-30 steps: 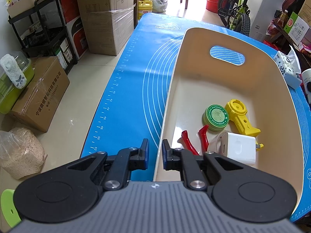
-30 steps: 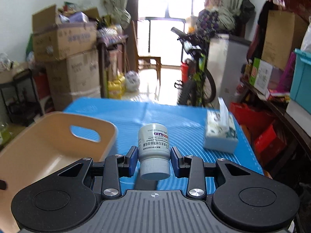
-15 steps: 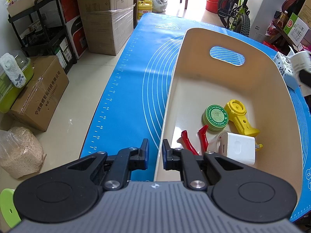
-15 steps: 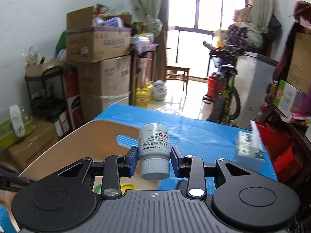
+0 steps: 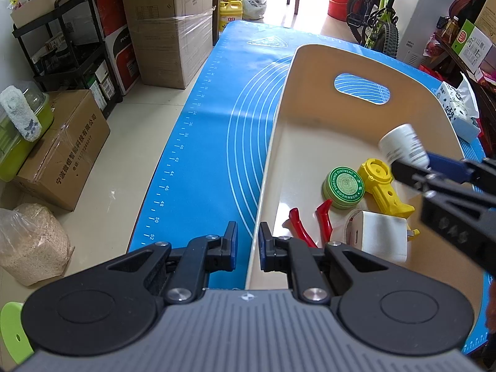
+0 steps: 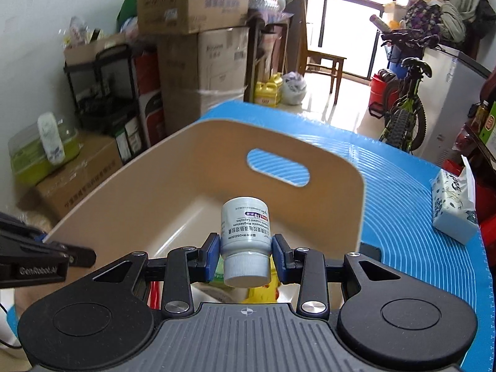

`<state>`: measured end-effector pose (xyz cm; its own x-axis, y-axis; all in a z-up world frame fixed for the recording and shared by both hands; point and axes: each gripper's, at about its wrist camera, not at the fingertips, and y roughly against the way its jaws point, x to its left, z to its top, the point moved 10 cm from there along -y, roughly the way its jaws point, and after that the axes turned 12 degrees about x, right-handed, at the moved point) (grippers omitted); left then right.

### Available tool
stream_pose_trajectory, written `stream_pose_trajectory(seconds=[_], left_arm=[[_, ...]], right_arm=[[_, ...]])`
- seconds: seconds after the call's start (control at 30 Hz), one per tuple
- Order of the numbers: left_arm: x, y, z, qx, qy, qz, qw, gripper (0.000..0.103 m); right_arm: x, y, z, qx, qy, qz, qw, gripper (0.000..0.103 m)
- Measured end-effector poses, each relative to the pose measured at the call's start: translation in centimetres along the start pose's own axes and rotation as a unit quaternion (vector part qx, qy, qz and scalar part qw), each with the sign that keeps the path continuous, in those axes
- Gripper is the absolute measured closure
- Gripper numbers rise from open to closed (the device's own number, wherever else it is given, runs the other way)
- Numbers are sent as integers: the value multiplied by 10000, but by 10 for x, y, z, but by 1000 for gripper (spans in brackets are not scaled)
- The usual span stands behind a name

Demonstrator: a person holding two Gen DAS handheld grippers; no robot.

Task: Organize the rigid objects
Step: 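Lower the pill bottle into the basket and open the right gripper, then move the right gripper to the black remote and grasp it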

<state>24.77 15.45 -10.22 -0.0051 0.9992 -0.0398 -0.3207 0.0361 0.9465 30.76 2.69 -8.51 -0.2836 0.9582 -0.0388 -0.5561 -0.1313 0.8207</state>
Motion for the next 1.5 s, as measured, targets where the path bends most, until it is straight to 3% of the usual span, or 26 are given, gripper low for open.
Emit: stream_pose_trajectory(seconds=[0.37,0.53,0.63,0.73,1.0,1.23,1.5], left_arm=[[0,0,0,-1,-7,5,10000,87],[0,0,0,-1,-7,5,10000,87],[0,0,0,-1,-7,4,10000,87],[0,0,0,-2,-8,7,10000,87],[0,-1,0,-2,-6,6,10000,87],[0,-1,0,-1,-4,2,10000,87],[0,-1,0,-2,-11,8,10000,87]], right_arm=[[4,-28,-12,875,104,-124,9960,58],[0,-25,-12,881,23,-9,9961,51],[0,-18,-11,672,-10,60,9977,47],[-1,-7,-11,399,-67,200,9990,35],[-43,36,-1,-319,-585,178,9976,35],[-91,72,-1,-935,-855,-255,9916,33],[-139,63,-25,-963,-1212,-887,9839,32]])
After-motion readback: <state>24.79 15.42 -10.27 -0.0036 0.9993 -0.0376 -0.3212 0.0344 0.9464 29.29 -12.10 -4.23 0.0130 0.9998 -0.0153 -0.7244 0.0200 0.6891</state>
